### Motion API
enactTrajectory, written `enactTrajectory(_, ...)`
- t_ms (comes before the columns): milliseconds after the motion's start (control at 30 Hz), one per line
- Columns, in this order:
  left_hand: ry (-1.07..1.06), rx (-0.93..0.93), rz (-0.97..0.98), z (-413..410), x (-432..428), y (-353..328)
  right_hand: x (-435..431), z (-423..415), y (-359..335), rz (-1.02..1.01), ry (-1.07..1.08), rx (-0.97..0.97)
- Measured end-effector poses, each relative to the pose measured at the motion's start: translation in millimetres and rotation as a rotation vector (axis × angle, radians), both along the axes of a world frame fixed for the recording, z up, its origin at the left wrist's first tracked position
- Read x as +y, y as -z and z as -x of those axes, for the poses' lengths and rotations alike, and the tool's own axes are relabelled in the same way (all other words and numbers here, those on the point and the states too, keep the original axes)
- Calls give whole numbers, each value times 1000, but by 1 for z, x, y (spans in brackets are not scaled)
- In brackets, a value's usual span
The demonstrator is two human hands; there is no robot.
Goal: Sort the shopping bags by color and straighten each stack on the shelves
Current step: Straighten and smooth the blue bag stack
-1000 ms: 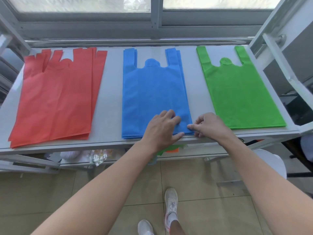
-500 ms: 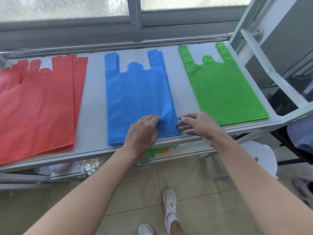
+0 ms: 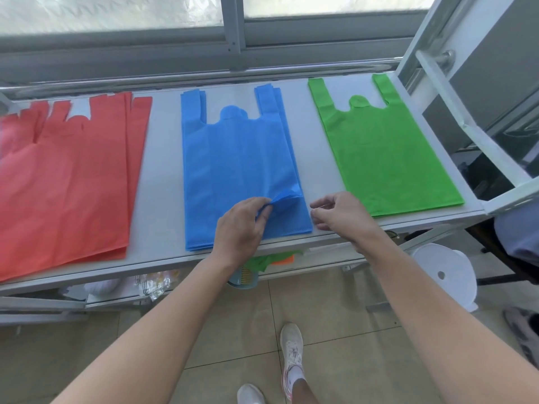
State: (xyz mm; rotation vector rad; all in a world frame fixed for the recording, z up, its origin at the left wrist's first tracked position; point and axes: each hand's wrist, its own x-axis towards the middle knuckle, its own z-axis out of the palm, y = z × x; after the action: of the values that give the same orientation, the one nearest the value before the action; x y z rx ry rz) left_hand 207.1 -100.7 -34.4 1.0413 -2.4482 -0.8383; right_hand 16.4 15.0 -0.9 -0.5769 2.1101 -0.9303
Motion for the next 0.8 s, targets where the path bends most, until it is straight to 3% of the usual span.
enactTrajectory(67,-30,3,-51,1,-2,-1,-2,1,3,-6,20,95)
enactTrajectory(233,-77,53,-219,2,-10,3,-11,-7,9,16,37,-2)
enactTrajectory(400,-71,100,-347,3,-18,3,-14,-8,16,26,60,54)
enactTrajectory(533,-56,101,-364,3,-20,0,-16,-11,15,48,86,-80)
enactTrajectory(633,-9,63,-257,2,-16,-2,-18,-11,8,28,56,-148)
enactTrajectory(800,119,-31,83,-4,0,-2,-19,-8,-1,1,69,-263)
